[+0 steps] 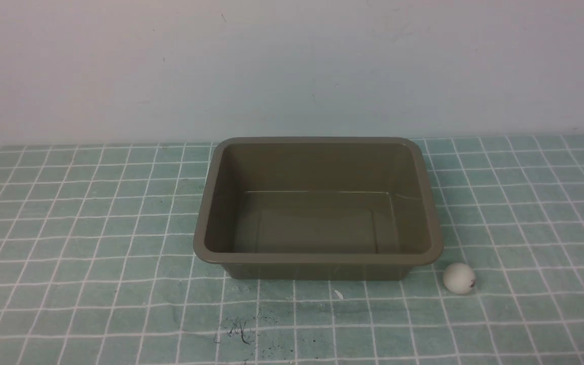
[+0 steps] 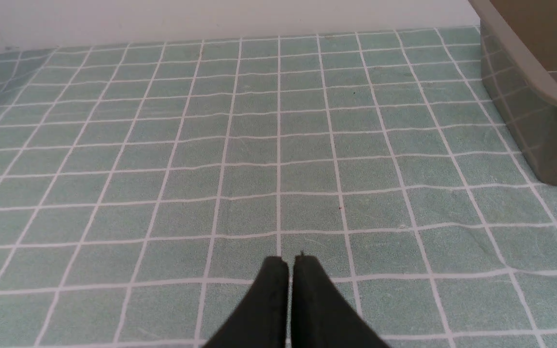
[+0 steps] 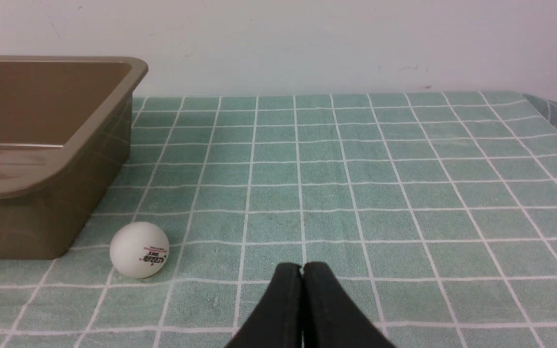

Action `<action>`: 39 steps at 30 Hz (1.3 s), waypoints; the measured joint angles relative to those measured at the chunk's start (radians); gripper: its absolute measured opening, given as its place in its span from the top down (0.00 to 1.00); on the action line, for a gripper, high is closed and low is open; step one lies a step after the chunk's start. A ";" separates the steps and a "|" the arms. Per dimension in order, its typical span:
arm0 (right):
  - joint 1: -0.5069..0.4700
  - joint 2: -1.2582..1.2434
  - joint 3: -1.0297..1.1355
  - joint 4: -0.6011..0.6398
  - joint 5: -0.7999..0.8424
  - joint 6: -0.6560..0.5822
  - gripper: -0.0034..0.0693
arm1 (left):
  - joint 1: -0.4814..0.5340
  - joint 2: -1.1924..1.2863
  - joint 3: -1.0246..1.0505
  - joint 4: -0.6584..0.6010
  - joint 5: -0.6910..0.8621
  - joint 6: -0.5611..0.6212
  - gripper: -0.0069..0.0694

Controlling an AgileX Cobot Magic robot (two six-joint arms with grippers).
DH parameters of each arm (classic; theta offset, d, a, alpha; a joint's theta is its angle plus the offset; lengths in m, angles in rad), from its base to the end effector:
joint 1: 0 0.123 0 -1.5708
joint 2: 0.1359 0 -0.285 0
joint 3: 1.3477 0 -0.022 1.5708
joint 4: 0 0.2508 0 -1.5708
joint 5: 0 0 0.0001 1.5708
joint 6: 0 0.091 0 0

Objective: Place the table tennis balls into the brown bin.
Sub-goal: 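Reach for and grasp a ping pong ball on the table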

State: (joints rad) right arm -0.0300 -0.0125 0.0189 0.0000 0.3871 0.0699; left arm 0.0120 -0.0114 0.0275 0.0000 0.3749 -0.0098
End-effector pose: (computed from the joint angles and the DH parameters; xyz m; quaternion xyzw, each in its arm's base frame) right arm 0.0521 -0.0016 0.1727 0.0403 0.8057 0.0118 0.5908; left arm 0.0526 0.0006 0.1708 -0.0088 0.8059 0.0006 0.5920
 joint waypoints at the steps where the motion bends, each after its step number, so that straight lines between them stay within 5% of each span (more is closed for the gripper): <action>1: 0.000 0.000 0.000 0.000 0.000 0.000 0.97 | 0.000 0.000 0.000 0.000 0.000 0.000 0.91; 23: 0.000 0.000 0.000 0.006 -0.002 0.000 0.97 | 0.000 0.000 0.000 0.000 0.000 0.000 0.91; 26: 0.000 0.000 0.009 0.093 -0.064 0.023 0.97 | 0.000 0.000 0.000 0.000 0.000 0.000 0.91; 32: 0.000 0.000 0.010 0.464 -0.361 0.137 0.97 | 0.000 0.000 0.000 0.000 0.000 0.000 0.91; 39: 0.000 0.000 0.006 0.632 -0.571 0.177 0.97 | 0.000 0.000 0.000 0.000 0.000 0.000 0.91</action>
State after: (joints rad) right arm -0.0300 -0.0125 0.0247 0.6318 -0.1840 0.2467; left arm 0.0120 -0.0114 0.0275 0.0000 0.3749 -0.0098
